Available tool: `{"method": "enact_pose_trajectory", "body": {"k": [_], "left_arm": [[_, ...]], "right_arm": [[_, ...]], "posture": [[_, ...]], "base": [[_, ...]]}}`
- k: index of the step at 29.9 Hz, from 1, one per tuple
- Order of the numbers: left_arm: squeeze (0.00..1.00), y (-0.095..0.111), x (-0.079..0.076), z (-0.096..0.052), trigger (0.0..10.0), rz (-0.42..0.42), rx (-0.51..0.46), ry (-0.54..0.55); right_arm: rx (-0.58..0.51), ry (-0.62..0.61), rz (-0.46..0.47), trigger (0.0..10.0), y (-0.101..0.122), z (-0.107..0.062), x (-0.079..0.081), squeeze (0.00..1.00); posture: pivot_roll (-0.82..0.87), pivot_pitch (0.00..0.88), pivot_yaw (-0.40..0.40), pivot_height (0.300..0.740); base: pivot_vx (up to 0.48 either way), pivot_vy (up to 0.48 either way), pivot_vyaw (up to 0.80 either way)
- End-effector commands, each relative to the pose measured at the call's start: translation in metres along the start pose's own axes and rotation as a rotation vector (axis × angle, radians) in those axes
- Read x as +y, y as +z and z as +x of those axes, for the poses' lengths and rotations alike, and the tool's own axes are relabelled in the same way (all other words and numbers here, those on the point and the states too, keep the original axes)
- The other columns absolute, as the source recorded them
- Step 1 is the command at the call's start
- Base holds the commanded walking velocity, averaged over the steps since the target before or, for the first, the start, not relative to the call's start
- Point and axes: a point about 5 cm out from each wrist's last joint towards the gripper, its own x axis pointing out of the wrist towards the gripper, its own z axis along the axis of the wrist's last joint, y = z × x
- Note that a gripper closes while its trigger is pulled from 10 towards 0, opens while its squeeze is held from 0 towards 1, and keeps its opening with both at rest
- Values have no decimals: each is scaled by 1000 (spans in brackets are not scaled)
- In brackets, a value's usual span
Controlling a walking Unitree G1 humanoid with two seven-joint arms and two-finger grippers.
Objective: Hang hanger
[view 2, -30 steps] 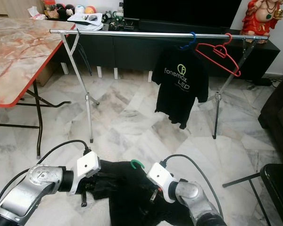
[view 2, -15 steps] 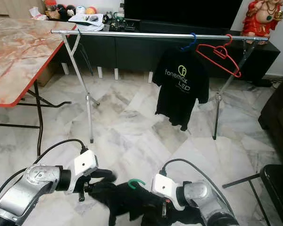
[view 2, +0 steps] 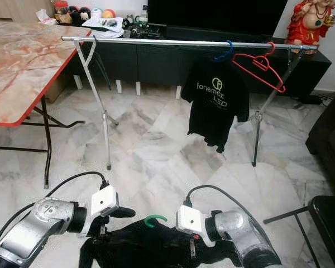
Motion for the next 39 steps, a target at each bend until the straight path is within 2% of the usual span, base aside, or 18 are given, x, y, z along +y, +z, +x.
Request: {"method": "enact_pose_trajectory", "body": {"k": [1, 7, 13, 20, 27, 28, 29, 31, 32, 39], "left_arm": [[0, 1, 0, 3, 10000, -3, 3, -11], [0, 0, 0, 4, 10000, -37, -26, -20], [0, 0, 0, 5, 10000, -57, -39, -34], [0, 1, -1, 6, 10000, -61, -42, -42], [0, 1, -2, 6, 9961, -70, -46, -46], [0, 1, -2, 6, 7843, -73, -50, -47], [0, 1, -2, 6, 7843, -73, -51, -47], [0, 1, -2, 7, 275, -75, -53, -48], [0, 1, -2, 7, 0, -75, -54, -49], [0, 1, -2, 7, 0, -83, -55, -48]], "right_arm": [[-45, 3, -27, 0, 8, -2, -2, 0], [-45, 28, -49, 0, 13, -2, -2, 0], [-79, 6, -75, 0, 28, 1, -12, 0], [-59, -4, -66, 0, 29, 9, -14, 0], [-101, -40, -62, 0, 38, 9, -20, 0], [-113, -41, -63, 0, 41, 9, -22, 0], [-115, -42, -64, 0, 41, 9, -22, 0], [-109, -45, -66, 0, 42, 10, -22, 0], [-108, -46, -66, 0, 42, 10, -23, 0], [-110, -54, -71, 0, 44, 12, -24, 0]], "posture": [[83, 102, -66, 740], [82, 100, -66, 740], [80, 103, -63, 740], [90, 105, -65, 740], [86, 107, -66, 740], [86, 107, -66, 740], [86, 107, -66, 740], [88, 105, -67, 740], [88, 105, -67, 740], [89, 99, -67, 740]], "base": [[0, 0, 0], [0, 0, 0], [0, 0, 0], [0, 0, 0], [0, 0, 0], [0, 0, 0], [0, 0, 0], [0, 0, 0], [0, 0, 0], [0, 0, 0]]}}
